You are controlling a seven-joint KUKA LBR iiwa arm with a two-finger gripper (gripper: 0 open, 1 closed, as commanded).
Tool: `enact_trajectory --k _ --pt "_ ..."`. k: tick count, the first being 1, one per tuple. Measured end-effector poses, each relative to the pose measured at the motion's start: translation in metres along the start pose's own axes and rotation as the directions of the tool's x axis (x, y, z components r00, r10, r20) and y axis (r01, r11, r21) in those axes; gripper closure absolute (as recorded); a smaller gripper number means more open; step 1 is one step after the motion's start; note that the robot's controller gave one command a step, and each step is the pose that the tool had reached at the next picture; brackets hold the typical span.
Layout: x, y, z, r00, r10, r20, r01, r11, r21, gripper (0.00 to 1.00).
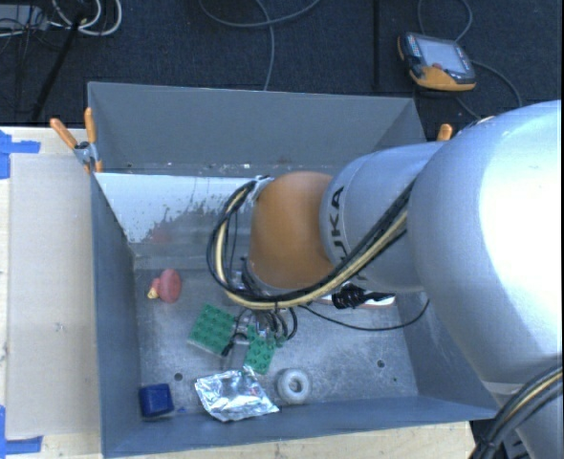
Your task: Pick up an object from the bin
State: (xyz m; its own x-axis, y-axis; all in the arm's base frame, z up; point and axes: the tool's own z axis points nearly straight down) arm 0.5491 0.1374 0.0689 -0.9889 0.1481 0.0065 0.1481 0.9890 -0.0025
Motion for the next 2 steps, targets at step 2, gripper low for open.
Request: enact_trajectory --k 2 --pt "-0.013 -0.038 -0.059 0.983 0.186 0.007 -0.186 0.983 -0.003 1.00"
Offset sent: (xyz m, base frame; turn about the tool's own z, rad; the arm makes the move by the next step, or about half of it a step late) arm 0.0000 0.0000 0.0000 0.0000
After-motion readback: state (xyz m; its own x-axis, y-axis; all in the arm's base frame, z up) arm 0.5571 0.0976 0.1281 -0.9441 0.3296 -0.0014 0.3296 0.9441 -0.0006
